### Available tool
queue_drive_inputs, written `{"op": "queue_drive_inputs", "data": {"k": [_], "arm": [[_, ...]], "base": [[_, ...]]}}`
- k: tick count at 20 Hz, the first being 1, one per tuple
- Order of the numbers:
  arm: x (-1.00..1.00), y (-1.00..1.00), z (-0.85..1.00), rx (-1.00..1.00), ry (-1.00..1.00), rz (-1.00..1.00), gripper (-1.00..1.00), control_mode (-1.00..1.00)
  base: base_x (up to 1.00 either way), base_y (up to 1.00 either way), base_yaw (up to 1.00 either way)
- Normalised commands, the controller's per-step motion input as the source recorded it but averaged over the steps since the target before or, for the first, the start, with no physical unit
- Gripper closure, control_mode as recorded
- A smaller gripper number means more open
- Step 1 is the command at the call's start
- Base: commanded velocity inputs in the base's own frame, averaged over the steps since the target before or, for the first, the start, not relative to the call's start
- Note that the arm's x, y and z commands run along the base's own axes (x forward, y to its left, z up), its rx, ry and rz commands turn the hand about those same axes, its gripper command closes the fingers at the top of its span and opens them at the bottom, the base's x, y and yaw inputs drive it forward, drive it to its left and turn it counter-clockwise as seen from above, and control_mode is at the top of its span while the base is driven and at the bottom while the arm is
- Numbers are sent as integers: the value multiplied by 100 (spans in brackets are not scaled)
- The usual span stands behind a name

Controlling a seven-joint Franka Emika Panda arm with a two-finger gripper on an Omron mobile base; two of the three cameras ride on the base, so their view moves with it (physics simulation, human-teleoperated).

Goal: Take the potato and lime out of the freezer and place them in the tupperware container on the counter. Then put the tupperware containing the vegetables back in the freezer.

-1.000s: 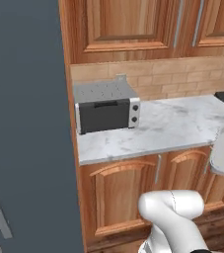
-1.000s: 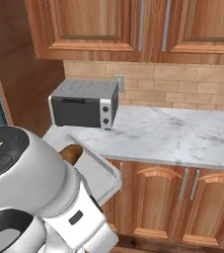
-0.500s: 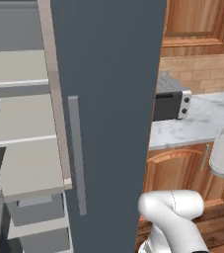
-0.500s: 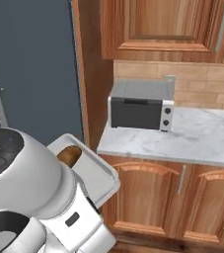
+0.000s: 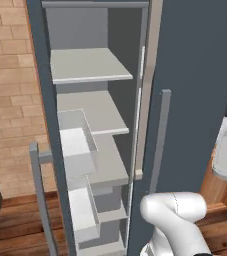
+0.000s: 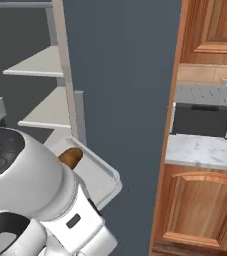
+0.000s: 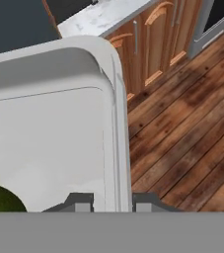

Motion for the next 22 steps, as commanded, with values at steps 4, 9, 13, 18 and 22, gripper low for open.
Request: {"op": "queue_drive_inputs", "data": {"k": [4,9,13,18,22], "arm": [[0,0,0,0,0,0,100,100],[0,0,0,0,0,0,100,100],[0,0,1,-2,0,0,100,-100],[0,41,24,-11,-1,0,100,-100],[19,66,44,-3,-2,-10,100,-100]], "base": [[29,62,1],[42,8,0],[13,0,0],[0,0,0],[0,0,0]]}}
